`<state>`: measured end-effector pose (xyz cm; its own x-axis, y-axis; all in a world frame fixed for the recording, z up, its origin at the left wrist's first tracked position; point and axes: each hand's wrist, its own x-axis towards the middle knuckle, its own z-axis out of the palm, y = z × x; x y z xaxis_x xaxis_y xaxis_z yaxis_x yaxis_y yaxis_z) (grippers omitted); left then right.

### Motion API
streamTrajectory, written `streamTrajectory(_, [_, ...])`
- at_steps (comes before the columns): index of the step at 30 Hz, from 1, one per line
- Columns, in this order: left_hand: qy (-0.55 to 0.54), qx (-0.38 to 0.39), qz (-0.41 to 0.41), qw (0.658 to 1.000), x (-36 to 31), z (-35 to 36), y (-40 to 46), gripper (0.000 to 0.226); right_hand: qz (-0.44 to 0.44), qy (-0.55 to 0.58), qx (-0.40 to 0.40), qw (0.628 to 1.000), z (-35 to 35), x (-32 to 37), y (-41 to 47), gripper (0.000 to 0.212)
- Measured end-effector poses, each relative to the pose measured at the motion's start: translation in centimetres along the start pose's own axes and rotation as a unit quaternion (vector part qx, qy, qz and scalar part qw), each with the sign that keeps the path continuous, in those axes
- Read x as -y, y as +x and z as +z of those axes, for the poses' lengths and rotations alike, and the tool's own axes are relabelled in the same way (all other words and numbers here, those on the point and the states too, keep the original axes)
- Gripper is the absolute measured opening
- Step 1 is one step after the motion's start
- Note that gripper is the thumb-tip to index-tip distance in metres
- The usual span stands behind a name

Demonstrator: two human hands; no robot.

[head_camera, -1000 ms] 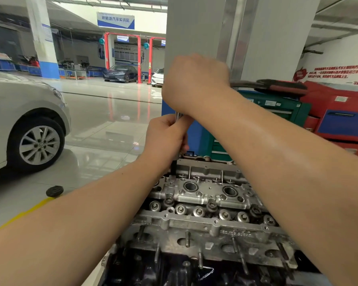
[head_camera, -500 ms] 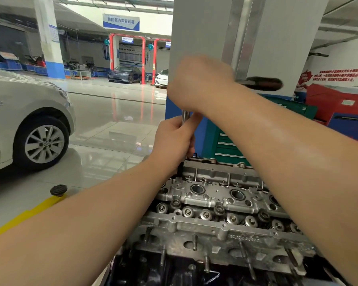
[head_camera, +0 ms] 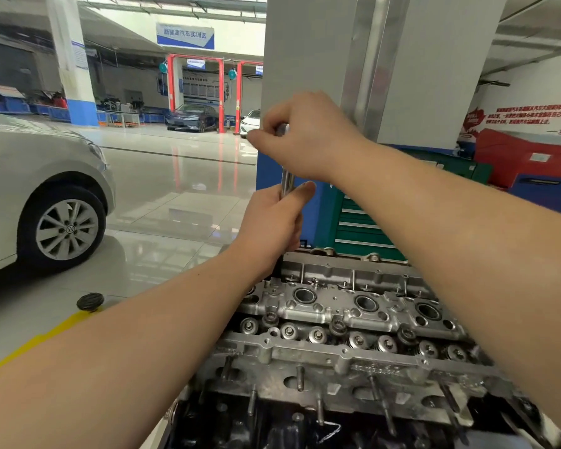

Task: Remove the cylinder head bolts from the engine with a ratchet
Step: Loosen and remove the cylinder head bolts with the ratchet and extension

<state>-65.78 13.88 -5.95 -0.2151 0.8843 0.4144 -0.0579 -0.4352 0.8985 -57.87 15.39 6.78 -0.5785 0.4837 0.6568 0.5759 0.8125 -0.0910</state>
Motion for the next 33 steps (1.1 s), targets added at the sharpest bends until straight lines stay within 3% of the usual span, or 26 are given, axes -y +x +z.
streamTrajectory(3, [0.050,-0.023,0.037,0.998,-0.1,-0.3,-0.4,0.045,0.065,-0.212,-0.026,0.975,-0.1,1.5,0.5,0.019])
streamTrajectory(8, [0.043,-0.041,0.006,0.998,-0.3,0.3,-0.1,0.048,0.072,-0.247,0.010,0.966,-0.2,1.2,1.1,0.018])
streamTrajectory(11, [-0.004,-0.022,-0.021,1.000,-0.5,0.3,0.1,0.049,0.022,-0.169,0.039,0.985,-0.2,0.1,1.4,0.032])
streamTrajectory(15, [-0.021,0.011,-0.020,1.000,-0.4,0.1,0.0,0.049,-0.042,0.118,0.038,0.991,-0.1,-1.1,0.3,0.036])
streamTrajectory(17, [-0.030,0.014,-0.021,0.999,-0.4,-0.1,-0.1,0.052,-0.053,0.143,0.002,0.988,0.8,-1.2,0.2,0.039])
streamTrajectory(20, [-0.038,0.006,-0.031,0.999,-0.3,-0.2,0.0,0.051,0.000,0.009,-0.068,0.998,1.7,-0.4,1.0,0.041])
streamTrajectory(23, [0.019,-0.018,-0.019,0.999,-0.5,0.1,-0.2,0.039,0.119,-0.180,-0.046,0.975,1.4,0.3,1.8,0.023])
streamTrajectory(25, [0.070,-0.045,0.006,0.997,-1.2,0.5,-0.5,0.025,0.140,-0.235,-0.009,0.962,0.8,0.0,1.6,0.043])
streamTrajectory(26, [0.059,-0.060,0.018,0.996,-2.1,0.8,-0.2,0.015,0.130,-0.221,0.013,0.966,0.3,-0.3,1.4,0.059])
streamTrajectory(29, [0.063,-0.087,0.047,0.993,-6.3,1.8,1.4,0.035,0.100,-0.003,0.103,0.990,-1.5,-1.3,0.7,0.075])
streamTrajectory(31, [0.105,-0.052,0.062,0.991,-8.8,2.1,2.3,0.040,0.086,0.149,0.105,0.979,-2.5,-2.2,0.9,0.069])
streamTrajectory(33, [0.142,-0.005,0.045,0.989,-9.8,1.9,2.4,0.042,0.081,0.175,0.083,0.978,-3.3,-3.5,1.0,0.048])
